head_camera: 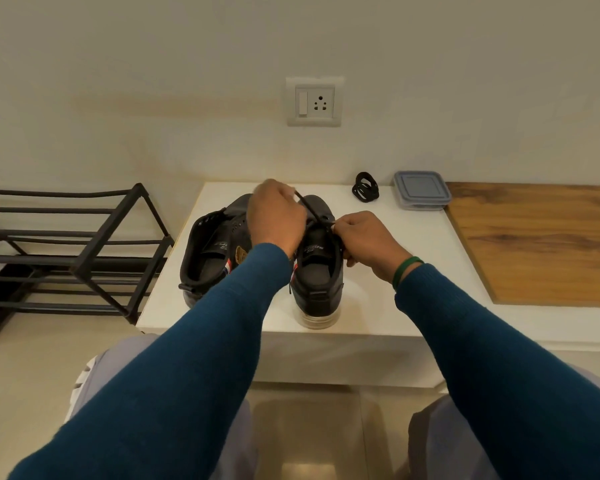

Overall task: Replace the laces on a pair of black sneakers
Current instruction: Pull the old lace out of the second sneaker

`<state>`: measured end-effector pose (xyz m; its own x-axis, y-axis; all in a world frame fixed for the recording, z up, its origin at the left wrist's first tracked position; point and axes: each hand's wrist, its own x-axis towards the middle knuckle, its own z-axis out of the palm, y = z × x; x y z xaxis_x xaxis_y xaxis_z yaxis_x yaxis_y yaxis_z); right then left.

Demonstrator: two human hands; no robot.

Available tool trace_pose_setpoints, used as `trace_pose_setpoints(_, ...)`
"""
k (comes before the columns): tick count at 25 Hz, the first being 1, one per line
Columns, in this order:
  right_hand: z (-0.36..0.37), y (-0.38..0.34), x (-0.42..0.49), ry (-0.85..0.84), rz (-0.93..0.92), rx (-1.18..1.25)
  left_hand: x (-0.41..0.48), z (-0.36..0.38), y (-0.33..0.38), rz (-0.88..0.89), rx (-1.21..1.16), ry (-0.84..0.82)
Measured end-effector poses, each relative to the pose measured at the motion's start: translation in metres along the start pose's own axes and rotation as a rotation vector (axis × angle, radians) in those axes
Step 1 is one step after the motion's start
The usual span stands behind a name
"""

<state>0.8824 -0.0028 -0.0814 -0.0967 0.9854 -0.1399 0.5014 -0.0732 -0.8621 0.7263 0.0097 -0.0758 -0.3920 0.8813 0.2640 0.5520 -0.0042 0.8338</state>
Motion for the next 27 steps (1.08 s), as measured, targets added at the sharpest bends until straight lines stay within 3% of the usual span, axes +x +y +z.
trace_pose_setpoints(1, 0.0, 0.0, 0.0, 0.0, 0.0, -0.003, 0.004, -0.005, -0.002, -0.116, -0.148, 0.102)
trace_pose_setpoints(2, 0.0, 0.0, -0.001, 0.0, 0.0, -0.006, 0.008, -0.009, -0.004, -0.127, -0.132, 0.149)
trace_pose_setpoints(3, 0.0, 0.0, -0.001, 0.001, -0.002, -0.008, 0.01, -0.011, -0.005, -0.056, -0.013, 0.094)
trace_pose_setpoints(6, -0.002, -0.001, -0.003, -0.003, -0.008, 0.007, -0.001, 0.002, -0.001, 0.299, 0.502, -0.402)
trace_pose_setpoints(7, -0.004, -0.001, -0.003, -0.007, -0.012, 0.007, -0.006, 0.009, 0.002, 0.374, 0.663, -0.481)
trace_pose_setpoints(9, -0.003, -0.001, -0.003, -0.013, -0.012, -0.003, -0.009, 0.012, -0.001, 0.416, 0.696, -0.381)
trace_pose_setpoints(11, -0.002, -0.002, -0.003, -0.011, -0.013, -0.015, 0.001, 0.002, -0.004, 0.207, 0.344, -0.169)
trace_pose_setpoints(13, -0.001, -0.001, -0.003, -0.003, -0.008, -0.017, 0.011, -0.004, -0.009, 0.039, 0.219, -0.084)
trace_pose_setpoints(15, -0.001, -0.001, -0.002, 0.001, -0.013, -0.026, 0.01, -0.006, -0.008, 0.07, 0.302, -0.168)
trace_pose_setpoints(18, 0.0, 0.0, -0.001, 0.006, -0.022, -0.04, -0.003, 0.001, -0.002, 0.31, 0.513, -0.419)
trace_pose_setpoints(20, -0.001, 0.001, 0.0, 0.009, -0.021, -0.032, -0.007, 0.008, -0.001, 0.449, 0.726, -0.437)
trace_pose_setpoints(21, -0.001, 0.002, 0.0, 0.006, -0.02, -0.026, -0.009, 0.008, 0.0, 0.467, 0.711, -0.394)
trace_pose_setpoints(23, -0.002, 0.003, 0.001, -0.006, -0.024, -0.015, -0.009, 0.004, 0.002, 0.372, 0.441, -0.24)
trace_pose_setpoints(25, -0.002, 0.005, 0.002, -0.008, -0.03, -0.017, 0.001, -0.008, 0.0, 0.151, 0.222, -0.084)
trace_pose_setpoints(27, -0.001, 0.007, 0.003, 0.012, -0.031, -0.035, 0.015, -0.021, -0.009, 0.037, 0.347, -0.097)
